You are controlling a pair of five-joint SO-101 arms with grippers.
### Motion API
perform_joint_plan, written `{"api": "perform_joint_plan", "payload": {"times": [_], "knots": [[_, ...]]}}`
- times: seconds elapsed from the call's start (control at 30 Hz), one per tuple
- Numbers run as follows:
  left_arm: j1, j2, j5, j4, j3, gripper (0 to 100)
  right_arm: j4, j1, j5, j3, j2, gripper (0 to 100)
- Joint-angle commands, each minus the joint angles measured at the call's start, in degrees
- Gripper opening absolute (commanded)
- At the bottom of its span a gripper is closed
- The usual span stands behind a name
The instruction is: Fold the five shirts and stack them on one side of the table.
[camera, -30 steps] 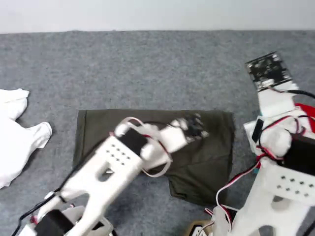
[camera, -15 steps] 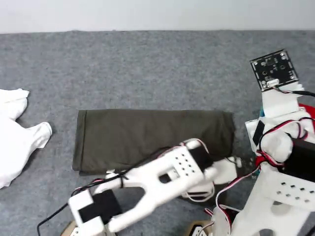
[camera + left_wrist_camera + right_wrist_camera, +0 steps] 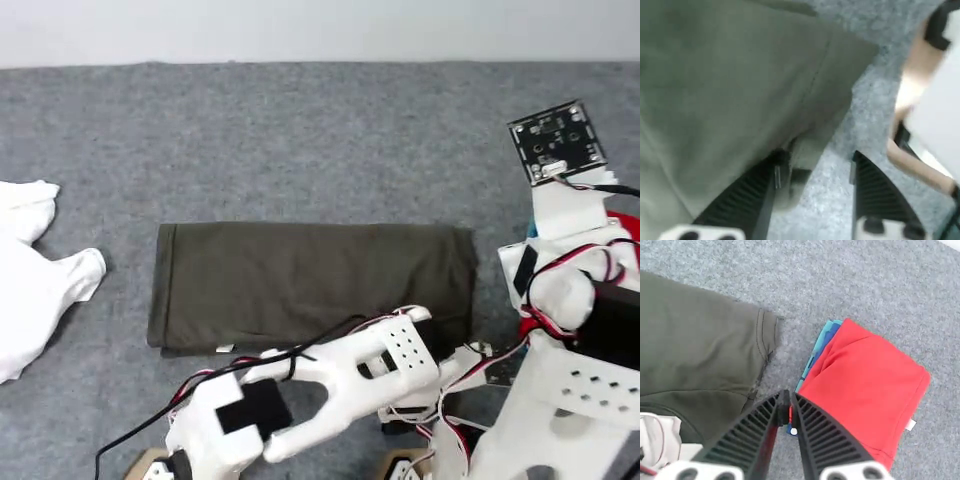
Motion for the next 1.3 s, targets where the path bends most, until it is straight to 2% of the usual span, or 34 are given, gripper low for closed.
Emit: {"api": "perform_joint_plan", "payload": {"times": [0.0, 0.17, 0.4, 0.63, 0.87, 1.27], "knots": [[-1.32, 0.62, 2.02, -2.55, -2.95, 20, 2.07, 0.57, -0.53, -2.29, -0.92, 0.9], [-0.97, 0.88, 0.09, -2.55, -3.91, 10, 2.07, 0.57, -0.53, -2.29, -0.92, 0.9], [-0.97, 0.70, -2.20, -2.11, -3.91, 4, 2.07, 0.57, -0.53, -2.29, -0.92, 0.9], [-1.05, -0.26, -2.81, -0.97, -5.23, 2, 2.07, 0.57, -0.53, -2.20, -0.84, 0.9], [-2.37, -8.35, -2.81, 0.26, -8.04, 2, 2.07, 0.57, -0.53, -2.20, -0.57, 0.9], [-11.78, -8.88, -2.64, -8.44, -7.96, 2, 2.07, 0.57, -0.53, -2.20, -0.48, 0.9]]}}
